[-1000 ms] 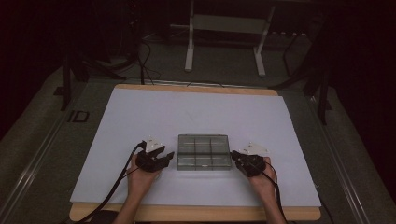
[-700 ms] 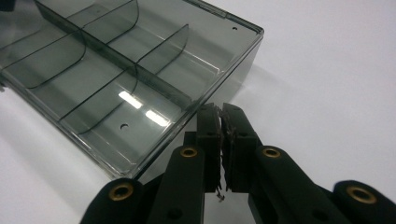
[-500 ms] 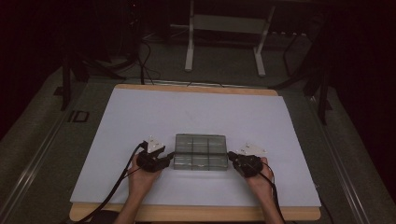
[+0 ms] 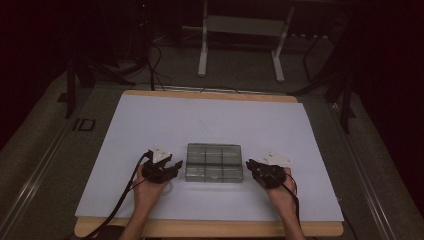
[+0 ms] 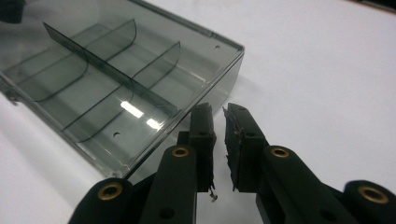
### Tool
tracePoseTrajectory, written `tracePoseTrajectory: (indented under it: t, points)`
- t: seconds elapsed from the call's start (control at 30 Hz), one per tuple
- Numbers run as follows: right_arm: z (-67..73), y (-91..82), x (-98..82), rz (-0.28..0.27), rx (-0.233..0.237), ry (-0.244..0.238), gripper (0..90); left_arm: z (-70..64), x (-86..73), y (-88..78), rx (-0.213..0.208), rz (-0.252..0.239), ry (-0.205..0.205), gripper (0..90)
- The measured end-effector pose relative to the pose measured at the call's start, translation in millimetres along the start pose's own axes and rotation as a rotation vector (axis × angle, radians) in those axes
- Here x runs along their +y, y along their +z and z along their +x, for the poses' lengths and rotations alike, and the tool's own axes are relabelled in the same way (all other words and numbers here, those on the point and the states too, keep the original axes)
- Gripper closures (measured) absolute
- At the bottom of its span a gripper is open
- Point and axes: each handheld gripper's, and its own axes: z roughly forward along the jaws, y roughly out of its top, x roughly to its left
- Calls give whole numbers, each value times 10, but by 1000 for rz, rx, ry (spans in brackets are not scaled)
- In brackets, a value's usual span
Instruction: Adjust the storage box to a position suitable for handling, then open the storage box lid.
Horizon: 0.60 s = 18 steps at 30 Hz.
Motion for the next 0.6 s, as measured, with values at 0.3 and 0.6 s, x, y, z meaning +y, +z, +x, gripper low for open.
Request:
tracePoseTrajectory:
  t: [0.3, 0.6]
  points:
    - [5, -205, 36, -17, 65, 23, 787, 71, -19, -41, 19, -15, -21, 505]
    - [13, -302, -57, 13, 92, 47, 752, 55, -28, -45, 24, -11, -12, 501]
